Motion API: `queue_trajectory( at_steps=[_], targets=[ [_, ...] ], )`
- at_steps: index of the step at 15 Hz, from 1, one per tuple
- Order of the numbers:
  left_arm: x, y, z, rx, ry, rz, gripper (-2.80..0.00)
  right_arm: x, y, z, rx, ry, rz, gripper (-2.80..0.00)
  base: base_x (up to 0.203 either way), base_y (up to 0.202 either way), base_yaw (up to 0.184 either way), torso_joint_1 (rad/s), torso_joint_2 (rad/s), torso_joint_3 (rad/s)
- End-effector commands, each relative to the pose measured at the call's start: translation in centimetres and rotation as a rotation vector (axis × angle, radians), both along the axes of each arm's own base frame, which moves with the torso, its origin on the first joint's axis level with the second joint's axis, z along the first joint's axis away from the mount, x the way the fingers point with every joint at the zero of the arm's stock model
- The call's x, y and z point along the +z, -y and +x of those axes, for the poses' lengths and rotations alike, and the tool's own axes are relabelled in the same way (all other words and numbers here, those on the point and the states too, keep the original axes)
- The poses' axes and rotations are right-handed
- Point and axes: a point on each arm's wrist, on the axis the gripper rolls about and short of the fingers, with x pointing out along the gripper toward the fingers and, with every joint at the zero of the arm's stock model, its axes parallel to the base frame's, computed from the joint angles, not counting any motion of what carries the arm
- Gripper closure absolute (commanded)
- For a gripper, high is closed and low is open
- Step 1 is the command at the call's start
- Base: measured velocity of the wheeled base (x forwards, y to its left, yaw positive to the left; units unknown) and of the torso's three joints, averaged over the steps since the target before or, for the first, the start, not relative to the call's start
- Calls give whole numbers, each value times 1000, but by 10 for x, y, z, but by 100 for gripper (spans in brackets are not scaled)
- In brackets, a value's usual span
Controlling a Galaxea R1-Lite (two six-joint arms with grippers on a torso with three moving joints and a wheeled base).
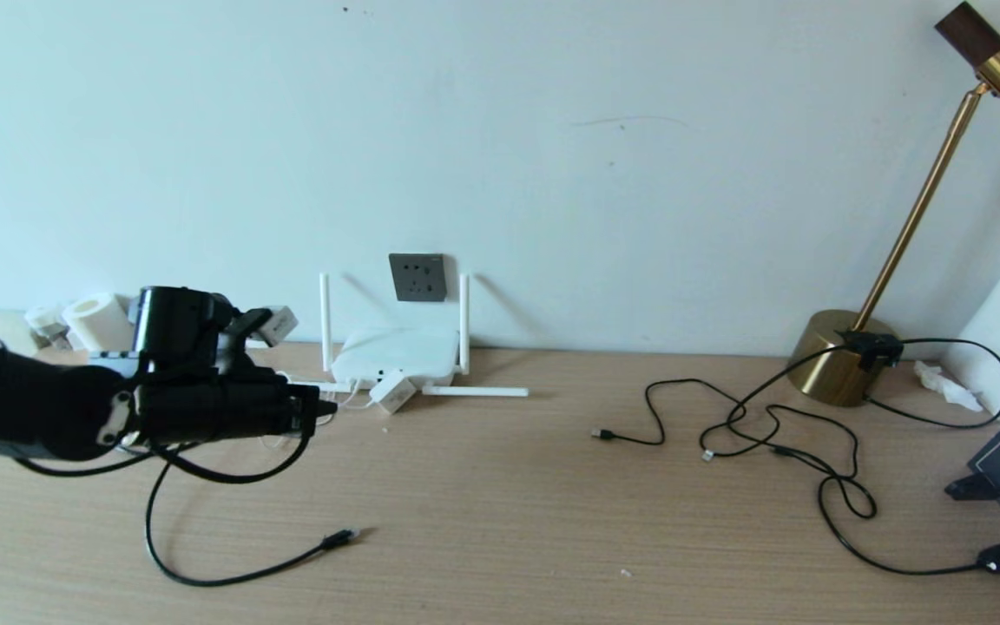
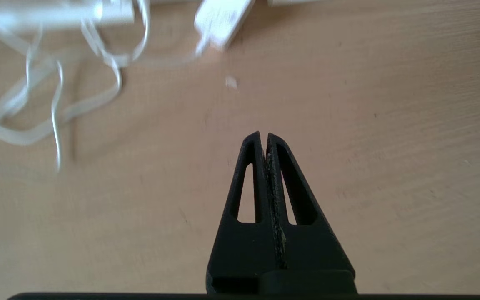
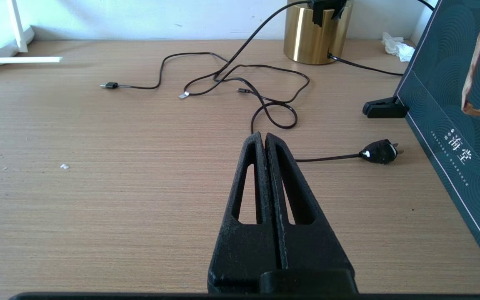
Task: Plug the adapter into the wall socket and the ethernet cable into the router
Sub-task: Plug plug into socket
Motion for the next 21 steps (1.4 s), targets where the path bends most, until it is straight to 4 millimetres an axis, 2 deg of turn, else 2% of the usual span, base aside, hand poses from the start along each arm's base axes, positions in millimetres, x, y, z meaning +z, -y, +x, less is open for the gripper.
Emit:
queue_trajectory(
  at_steps=[1,3,4,8,15,21],
  targets=[
    [-19,2,34,-57,2,45,0,0,0,0,0,0,0,0,0,0,0,0,0,0],
    [-22,6,60,-102,34,83,0,0,0,0,-1,0,0,0,0,0,0,0,0,0],
    [-21,8,72,-117,33,96,-280,0,0,0,-1,0,0,0,0,0,0,0,0,0],
    [-20,18,102,-172,61,144,-280,0,0,0,-1,0,0,0,0,0,0,0,0,0],
    [-45,18,115,-324,124,374,-280,0,0,0,-1,0,0,0,0,0,0,0,0,0],
    [-46,48,121,-369,156,411,-280,0,0,0,-1,-1,0,0,0,0,0,0,0,0]
  ],
)
